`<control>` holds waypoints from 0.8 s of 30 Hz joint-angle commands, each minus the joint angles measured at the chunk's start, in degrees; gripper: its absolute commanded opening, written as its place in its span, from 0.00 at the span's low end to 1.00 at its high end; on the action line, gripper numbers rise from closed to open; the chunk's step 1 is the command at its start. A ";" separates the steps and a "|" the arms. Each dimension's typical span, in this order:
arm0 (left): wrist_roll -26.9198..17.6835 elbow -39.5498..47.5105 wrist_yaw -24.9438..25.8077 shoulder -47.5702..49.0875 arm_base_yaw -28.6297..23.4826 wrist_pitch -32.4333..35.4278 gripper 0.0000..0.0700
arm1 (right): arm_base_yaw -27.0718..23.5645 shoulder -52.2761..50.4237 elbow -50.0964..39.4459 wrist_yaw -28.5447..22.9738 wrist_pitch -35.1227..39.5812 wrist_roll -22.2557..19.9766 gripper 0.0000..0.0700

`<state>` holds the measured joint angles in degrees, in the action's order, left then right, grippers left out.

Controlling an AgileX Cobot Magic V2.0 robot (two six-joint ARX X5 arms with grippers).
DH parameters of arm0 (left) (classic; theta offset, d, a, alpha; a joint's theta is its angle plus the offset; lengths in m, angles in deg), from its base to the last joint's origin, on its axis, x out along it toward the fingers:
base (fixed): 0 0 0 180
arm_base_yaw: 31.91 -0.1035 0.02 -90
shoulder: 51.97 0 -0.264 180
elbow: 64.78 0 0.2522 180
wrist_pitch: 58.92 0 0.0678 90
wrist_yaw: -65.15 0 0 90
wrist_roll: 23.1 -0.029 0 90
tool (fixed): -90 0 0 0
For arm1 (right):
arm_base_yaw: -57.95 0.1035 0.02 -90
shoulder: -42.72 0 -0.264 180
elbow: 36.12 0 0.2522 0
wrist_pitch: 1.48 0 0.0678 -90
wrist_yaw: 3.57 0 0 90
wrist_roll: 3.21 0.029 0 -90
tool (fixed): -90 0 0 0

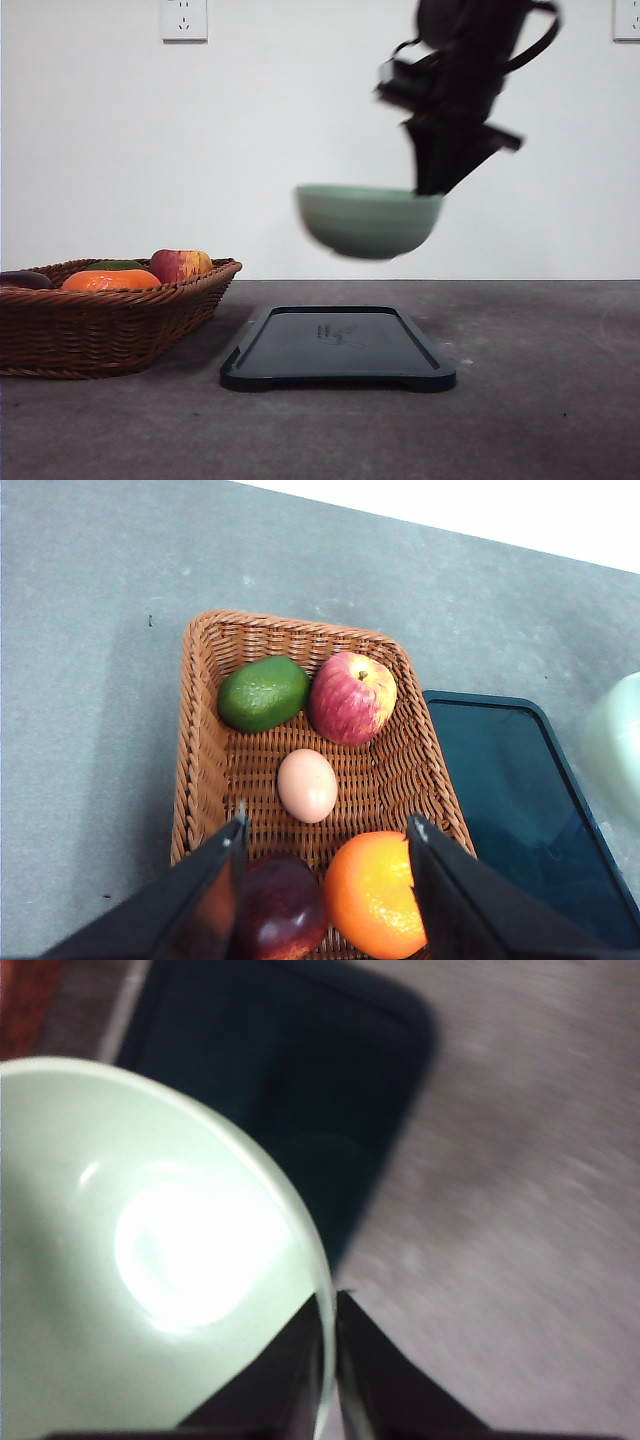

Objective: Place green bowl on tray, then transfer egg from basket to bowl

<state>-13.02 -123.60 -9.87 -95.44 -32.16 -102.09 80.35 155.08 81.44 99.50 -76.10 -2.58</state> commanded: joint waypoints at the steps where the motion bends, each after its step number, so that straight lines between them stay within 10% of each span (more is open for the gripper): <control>1: 0.04 -1.18 0.26 -0.37 0.00 0.47 0.44 | 1.41 2.03 1.21 -0.09 1.63 1.20 0.00; 24: 0.02 -1.18 0.24 -0.37 0.00 -2.17 0.44 | 4.56 10.85 1.21 -4.13 5.89 1.94 0.02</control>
<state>-13.02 -123.60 -9.87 -95.46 -32.16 -104.42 84.35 164.07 81.43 95.25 -70.20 -1.26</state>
